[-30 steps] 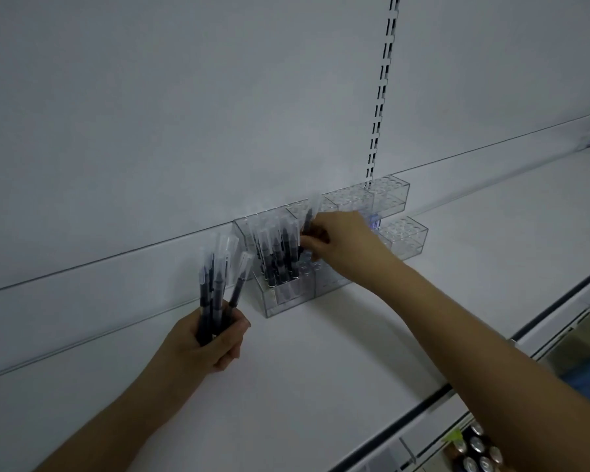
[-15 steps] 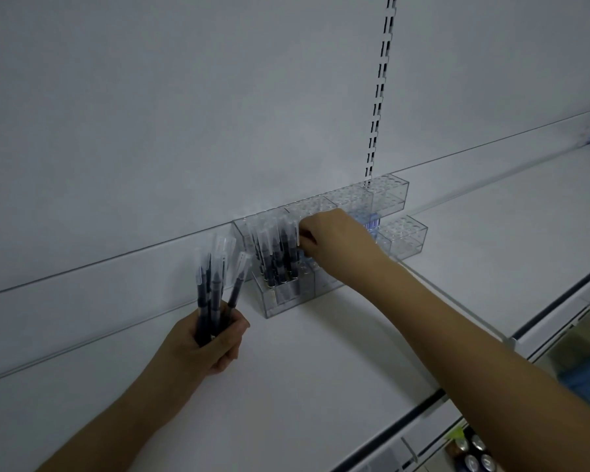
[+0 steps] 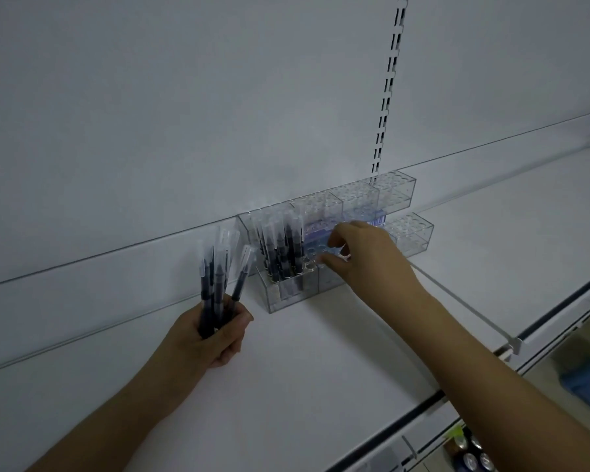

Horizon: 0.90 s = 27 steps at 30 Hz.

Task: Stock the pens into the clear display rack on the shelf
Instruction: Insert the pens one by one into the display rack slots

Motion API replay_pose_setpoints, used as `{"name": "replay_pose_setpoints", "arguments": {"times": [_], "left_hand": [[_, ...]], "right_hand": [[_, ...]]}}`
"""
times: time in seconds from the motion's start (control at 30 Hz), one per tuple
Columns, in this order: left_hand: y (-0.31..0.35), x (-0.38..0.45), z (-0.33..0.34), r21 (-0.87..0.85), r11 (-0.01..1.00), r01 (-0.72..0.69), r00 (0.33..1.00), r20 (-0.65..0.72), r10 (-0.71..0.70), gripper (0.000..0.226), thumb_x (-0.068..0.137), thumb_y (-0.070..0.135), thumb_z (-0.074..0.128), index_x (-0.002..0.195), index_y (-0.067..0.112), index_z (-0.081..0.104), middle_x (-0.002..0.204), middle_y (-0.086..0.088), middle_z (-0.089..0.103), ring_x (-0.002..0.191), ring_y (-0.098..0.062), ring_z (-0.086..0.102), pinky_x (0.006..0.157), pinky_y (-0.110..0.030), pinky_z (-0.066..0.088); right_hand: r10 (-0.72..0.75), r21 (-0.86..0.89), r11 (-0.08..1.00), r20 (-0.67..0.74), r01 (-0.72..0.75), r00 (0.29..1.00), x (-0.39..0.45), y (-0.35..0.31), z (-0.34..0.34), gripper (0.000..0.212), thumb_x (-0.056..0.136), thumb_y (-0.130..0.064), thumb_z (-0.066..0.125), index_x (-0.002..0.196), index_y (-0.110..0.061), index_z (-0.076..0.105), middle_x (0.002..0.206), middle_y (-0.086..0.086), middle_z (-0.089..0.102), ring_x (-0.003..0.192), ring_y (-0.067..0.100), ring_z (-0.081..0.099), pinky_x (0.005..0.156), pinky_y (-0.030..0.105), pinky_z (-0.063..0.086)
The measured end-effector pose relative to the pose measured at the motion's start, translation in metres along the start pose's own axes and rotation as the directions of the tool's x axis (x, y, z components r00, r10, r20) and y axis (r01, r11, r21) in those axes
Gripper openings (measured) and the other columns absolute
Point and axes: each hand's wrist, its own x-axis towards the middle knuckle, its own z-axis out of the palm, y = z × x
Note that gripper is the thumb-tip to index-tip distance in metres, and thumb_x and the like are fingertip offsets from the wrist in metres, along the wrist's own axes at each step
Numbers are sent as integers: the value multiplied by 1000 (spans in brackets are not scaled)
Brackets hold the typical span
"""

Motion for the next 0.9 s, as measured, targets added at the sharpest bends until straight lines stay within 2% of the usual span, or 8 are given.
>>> {"name": "replay_pose_setpoints", "arguments": {"times": [0.1,0.23,0.33,0.43,0.53,0.67,0.8,0.9], "left_hand": [[2,0,1,6,1000,-18,1000,6,18,22,69,42,66,75,21,65,52,-2,51,43,-12,38,41,-21,31],[2,0,2,12,1000,-17,1000,18,17,9,80,27,63,76,20,65,51,-3,50,41,-12,38,40,-20,31],[2,-1,2,79,996,-31,998,54,26,20,77,39,66,79,19,66,54,-3,55,43,-11,44,42,-20,36],[3,-3,3,110,993,-32,997,68,25,32,73,45,65,86,15,67,56,-3,57,47,-12,48,44,-21,37],[4,-3,2,97,995,-12,998,67,6,17,80,30,64,81,13,66,56,-2,55,48,-13,47,44,-20,36],[1,-2,1,67,998,10,1000,17,-11,30,72,33,72,80,6,62,50,0,49,45,-11,41,43,-19,35],[0,0,2,40,999,25,1000,8,-25,20,83,17,72,81,1,59,49,0,47,44,-12,39,43,-20,34],[0,-1,2,8,1000,17,1000,6,-17,30,78,18,76,83,-5,58,49,-1,45,44,-12,38,43,-19,34]], "right_hand": [[-74,134,986,-194,101,978,-15,-18,-4,17,93,-33,64,86,-19,66,82,-8,60,72,8,57,68,28,51],[-166,443,885,14,143,986,-34,-61,-2,23,86,-43,69,84,-21,72,74,-12,67,71,5,62,65,19,49],[-140,587,806,66,75,988,-39,-74,12,18,84,-33,75,80,-16,72,65,-14,65,63,3,63,62,14,48],[-31,681,732,47,-10,998,-42,-73,15,17,87,-22,73,76,-11,67,60,-7,64,56,7,62,58,18,48],[168,750,662,-167,15,972,-35,-61,-3,20,91,-18,65,76,-8,58,63,6,65,58,23,62,58,37,49],[241,668,734,-426,124,872,-14,-37,-37,19,97,-21,59,84,-8,56,67,-3,67,63,7,68,63,20,49],[150,533,844,-352,66,924,1,-24,-34,15,97,-23,59,85,-14,58,73,-7,70,68,-1,69,67,12,49],[60,455,888,-269,72,961,6,-23,-25,16,99,-24,57,86,-14,57,72,-8,70,67,-4,68,64,7,47]]}}
